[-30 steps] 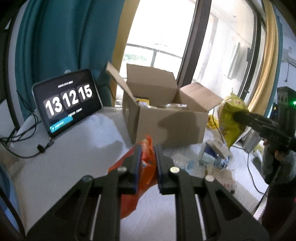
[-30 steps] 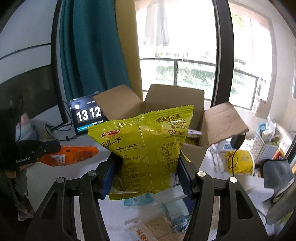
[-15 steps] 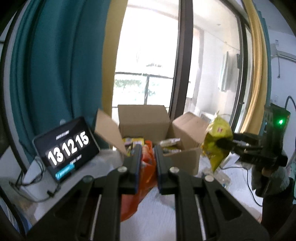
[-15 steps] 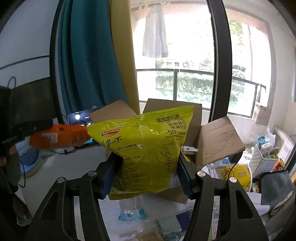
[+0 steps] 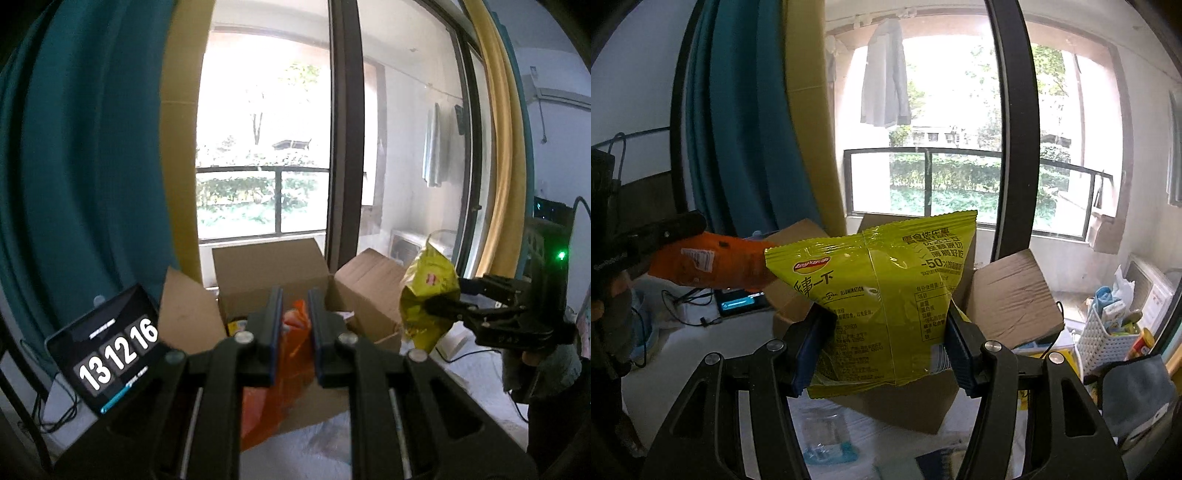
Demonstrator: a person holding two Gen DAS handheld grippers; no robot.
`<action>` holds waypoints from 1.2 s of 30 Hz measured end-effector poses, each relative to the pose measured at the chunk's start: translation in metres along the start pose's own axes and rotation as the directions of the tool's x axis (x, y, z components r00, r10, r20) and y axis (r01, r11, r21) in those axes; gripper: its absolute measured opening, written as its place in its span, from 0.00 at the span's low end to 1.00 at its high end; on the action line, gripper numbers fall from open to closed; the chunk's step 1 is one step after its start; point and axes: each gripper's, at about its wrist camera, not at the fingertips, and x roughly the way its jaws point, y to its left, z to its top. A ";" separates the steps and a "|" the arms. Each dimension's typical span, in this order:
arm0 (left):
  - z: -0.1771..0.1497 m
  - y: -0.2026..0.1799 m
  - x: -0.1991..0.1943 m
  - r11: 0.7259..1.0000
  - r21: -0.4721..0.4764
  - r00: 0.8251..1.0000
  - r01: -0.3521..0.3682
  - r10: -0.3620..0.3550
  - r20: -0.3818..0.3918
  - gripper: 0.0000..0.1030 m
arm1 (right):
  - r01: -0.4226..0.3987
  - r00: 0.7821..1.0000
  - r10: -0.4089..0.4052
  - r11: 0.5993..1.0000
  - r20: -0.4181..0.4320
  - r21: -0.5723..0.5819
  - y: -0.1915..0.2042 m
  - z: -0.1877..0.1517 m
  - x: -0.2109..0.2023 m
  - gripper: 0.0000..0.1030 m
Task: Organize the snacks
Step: 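Lift both held bags toward the cardboard box, then release the orange bag from the left gripper while the right releases the Lay's bag into the box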
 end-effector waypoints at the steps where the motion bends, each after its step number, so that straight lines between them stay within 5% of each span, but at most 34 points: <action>1: 0.001 0.000 0.005 1.000 0.003 1.000 0.001 -0.001 -0.002 0.14 | 0.004 1.000 -0.004 1.000 0.000 -0.001 -0.002 0.001 0.003 0.61; 22: 0.016 0.008 0.145 0.998 0.053 0.999 0.015 -0.013 -0.038 0.14 | 0.010 1.000 -0.011 0.999 -0.025 -0.031 -0.031 0.021 0.076 0.60; 26: 0.012 0.017 0.191 0.999 0.039 0.993 -0.007 0.012 -0.121 0.17 | 0.019 0.999 -0.020 0.999 -0.029 -0.035 -0.037 0.026 0.087 0.60; 29: 0.005 0.026 0.219 0.999 0.014 0.981 -0.029 0.031 -0.191 0.36 | 0.031 0.999 -0.032 0.999 -0.032 -0.033 -0.039 0.029 0.094 0.60; 30: 0.004 0.030 0.220 1.000 -0.008 0.982 -0.021 0.019 -0.186 0.55 | 0.033 0.999 -0.034 0.999 -0.033 -0.030 -0.040 0.030 0.097 0.60; 31: 0.003 0.032 0.218 1.000 -0.022 0.984 -0.014 0.010 -0.179 0.62 | 0.034 0.999 -0.035 0.999 -0.034 -0.027 -0.040 0.030 0.099 0.60; 36: 0.002 0.043 0.199 0.997 -0.072 0.989 -0.018 0.007 -0.146 0.62 | 0.028 0.998 -0.027 1.000 -0.050 0.004 -0.042 0.035 0.117 0.60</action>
